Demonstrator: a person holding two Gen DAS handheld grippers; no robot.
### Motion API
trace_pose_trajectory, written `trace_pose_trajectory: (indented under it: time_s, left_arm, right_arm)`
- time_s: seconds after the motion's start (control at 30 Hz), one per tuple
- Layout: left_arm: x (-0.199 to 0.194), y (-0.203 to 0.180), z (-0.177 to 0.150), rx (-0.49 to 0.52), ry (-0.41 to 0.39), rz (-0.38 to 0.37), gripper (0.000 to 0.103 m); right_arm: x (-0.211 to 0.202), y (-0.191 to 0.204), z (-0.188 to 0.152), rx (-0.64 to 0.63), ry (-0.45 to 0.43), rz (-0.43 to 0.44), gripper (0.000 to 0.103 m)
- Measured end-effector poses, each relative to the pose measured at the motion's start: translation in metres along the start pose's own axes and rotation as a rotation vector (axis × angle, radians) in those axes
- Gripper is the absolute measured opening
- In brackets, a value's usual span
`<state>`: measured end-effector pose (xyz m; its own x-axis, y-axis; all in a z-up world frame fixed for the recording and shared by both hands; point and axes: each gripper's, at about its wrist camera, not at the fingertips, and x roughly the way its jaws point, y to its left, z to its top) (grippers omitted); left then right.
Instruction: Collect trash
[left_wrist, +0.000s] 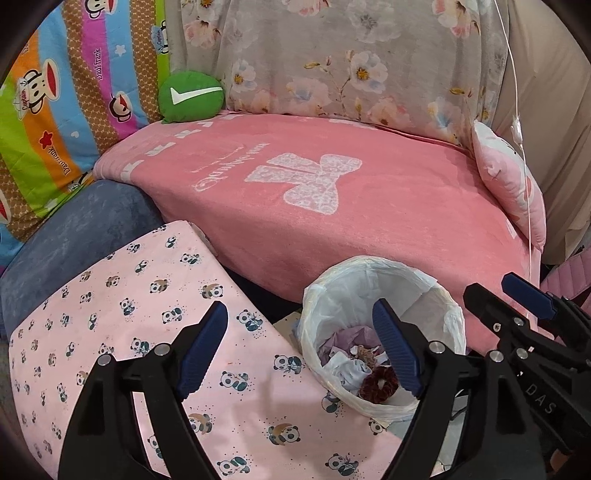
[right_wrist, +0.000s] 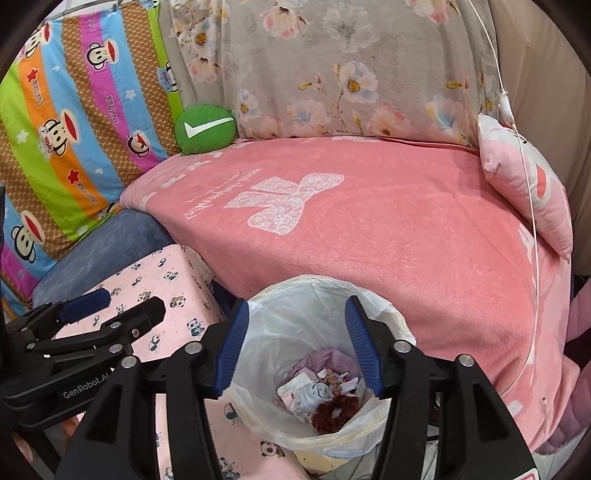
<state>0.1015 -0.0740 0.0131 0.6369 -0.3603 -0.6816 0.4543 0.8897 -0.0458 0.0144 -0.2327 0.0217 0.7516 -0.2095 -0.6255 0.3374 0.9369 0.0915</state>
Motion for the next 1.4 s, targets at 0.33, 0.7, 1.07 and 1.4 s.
trace_pose_trajectory:
  time_s: [0.33, 0.7, 1.07, 1.4]
  left_arm:
    - [-0.011, 0.017, -0.012, -0.029, -0.024, 0.070, 0.090]
    - [-0.025, 0.022, -0.024, -0.024, -0.040, 0.133, 0.092]
    - [-0.034, 0.026, -0.034, -0.038, -0.042, 0.147, 0.095]
    - [-0.042, 0.027, -0.040, -0.040, -0.046, 0.173, 0.095]
  right_arm:
    - [-0.013, 0.017, -0.007, -0.082, 0.006, -0.060, 0.068]
    - [-0.023, 0.021, -0.020, -0.093, 0.019, -0.084, 0.086]
    - [-0.031, 0.024, -0.034, -0.118, 0.019, -0.115, 0.099]
    - [-0.039, 0.019, -0.040, -0.100, 0.014, -0.135, 0.099]
